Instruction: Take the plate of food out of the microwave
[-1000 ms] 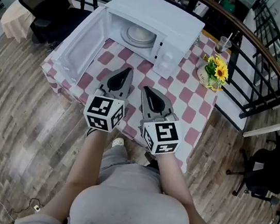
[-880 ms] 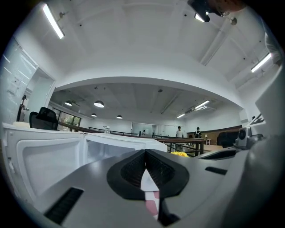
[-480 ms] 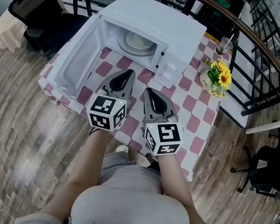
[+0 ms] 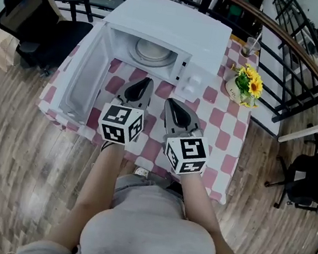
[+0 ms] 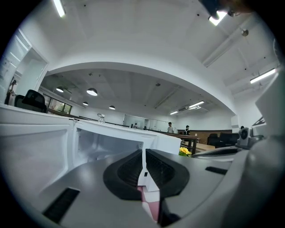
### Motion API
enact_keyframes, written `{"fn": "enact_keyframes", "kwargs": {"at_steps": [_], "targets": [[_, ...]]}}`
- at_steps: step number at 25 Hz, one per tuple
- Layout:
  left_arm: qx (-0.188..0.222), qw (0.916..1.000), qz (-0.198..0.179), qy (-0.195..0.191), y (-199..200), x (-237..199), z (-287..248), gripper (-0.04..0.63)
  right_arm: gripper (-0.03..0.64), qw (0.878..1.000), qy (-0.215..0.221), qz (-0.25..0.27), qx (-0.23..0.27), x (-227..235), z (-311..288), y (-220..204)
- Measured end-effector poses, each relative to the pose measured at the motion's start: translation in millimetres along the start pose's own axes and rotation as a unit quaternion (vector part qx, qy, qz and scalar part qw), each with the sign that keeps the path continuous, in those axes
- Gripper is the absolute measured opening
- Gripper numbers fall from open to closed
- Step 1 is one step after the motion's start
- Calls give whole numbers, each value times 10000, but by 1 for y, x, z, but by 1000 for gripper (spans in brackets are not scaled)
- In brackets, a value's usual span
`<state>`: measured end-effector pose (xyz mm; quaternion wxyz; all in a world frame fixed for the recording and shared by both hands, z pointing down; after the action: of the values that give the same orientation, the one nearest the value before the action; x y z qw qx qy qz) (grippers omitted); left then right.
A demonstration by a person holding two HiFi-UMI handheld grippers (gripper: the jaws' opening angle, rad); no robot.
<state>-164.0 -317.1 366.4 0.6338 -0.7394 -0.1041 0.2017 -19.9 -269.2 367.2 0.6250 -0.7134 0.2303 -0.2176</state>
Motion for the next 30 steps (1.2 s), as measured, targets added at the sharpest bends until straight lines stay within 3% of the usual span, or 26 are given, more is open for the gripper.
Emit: {"fn": "enact_keyframes", "kwargs": {"at_steps": [6, 15, 30], "targets": [[14, 9995, 293, -145, -7, -9, -6, 97, 23, 9999, -15, 25, -110, -3, -6, -6], [148, 9959, 888, 81, -16, -30, -20, 247, 25, 9998, 47, 86, -148, 1, -20, -12], [-87, 9702, 2417, 151, -44, -67, -68, 241, 23, 9995, 106, -25, -298, 16, -51, -27]]}}
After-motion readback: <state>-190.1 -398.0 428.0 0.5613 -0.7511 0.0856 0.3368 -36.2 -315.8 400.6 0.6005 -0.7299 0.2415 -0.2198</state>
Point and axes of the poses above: the fingertips, and each gripper's own axes: z backward along the fingers, x to its right, y out of its top, the point moved 8 cm from there along z, backward along the fingers, and after that the axes turned 4 degrees about y, right-handed, at the moved point
